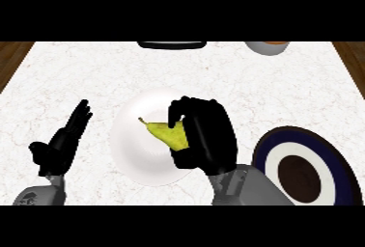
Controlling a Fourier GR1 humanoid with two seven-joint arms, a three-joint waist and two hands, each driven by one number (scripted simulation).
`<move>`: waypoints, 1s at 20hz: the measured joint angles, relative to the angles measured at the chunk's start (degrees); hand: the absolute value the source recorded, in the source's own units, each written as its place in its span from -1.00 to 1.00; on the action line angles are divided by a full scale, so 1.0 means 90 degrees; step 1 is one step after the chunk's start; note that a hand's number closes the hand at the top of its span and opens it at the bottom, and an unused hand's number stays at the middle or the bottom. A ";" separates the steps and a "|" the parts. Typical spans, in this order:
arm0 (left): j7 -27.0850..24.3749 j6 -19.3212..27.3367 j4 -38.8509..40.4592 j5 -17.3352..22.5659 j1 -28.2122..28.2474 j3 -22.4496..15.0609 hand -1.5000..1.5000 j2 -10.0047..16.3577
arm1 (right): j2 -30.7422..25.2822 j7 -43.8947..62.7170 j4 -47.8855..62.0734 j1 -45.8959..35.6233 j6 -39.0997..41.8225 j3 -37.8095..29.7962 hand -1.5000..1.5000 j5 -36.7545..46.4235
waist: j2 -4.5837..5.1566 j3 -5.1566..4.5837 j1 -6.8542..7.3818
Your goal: Pick the pear from the plate and place it in the plate
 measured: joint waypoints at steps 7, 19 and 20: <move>-0.0049 -0.0085 0.0110 -0.0039 -0.0116 0.0031 0.00 -0.0002 | 0.0017 0.0552 0.1727 -0.0943 -0.1941 0.0698 -1.00 -0.0869 | 0.0025 0.0001 0.0096; -0.0075 -0.0106 0.0108 -0.0096 -0.0110 0.0048 0.00 -0.0079 | 0.0006 0.0885 0.3473 -0.1998 -0.4152 0.1293 -1.00 -0.2707 | 0.0023 0.0003 0.0132; -0.0147 -0.0108 0.0159 -0.0116 -0.0071 0.0037 0.00 -0.0097 | 0.0004 0.0791 0.3440 -0.2023 -0.4323 0.1207 -1.00 -0.2782 | 0.0025 0.0004 0.0119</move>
